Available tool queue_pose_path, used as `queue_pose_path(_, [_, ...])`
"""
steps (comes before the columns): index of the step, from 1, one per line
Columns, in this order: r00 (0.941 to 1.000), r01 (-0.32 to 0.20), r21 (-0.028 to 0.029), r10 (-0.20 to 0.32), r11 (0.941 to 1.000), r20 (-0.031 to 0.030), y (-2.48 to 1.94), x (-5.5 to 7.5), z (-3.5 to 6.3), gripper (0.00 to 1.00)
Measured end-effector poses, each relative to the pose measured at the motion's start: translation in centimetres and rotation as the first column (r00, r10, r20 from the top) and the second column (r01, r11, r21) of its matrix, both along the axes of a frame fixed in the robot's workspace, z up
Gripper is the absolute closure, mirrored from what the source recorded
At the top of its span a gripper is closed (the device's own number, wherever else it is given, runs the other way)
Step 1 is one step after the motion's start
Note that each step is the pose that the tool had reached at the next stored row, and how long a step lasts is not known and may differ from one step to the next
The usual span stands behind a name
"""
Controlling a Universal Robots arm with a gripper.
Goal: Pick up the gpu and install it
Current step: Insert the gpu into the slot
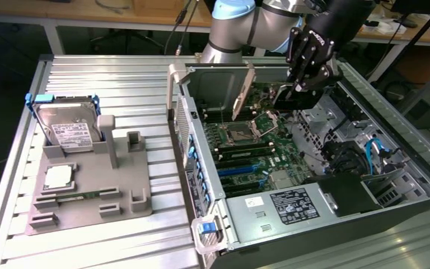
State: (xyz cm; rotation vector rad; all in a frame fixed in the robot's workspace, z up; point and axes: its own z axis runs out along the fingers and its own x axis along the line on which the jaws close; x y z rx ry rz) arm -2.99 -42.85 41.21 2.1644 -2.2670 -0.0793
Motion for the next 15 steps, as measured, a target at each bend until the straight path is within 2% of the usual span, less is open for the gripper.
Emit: queue_pose_path(15, [1.0000,-0.003,0.0000,0.003,1.0000,0.0000,0.00,0.00,-0.37,0.73])
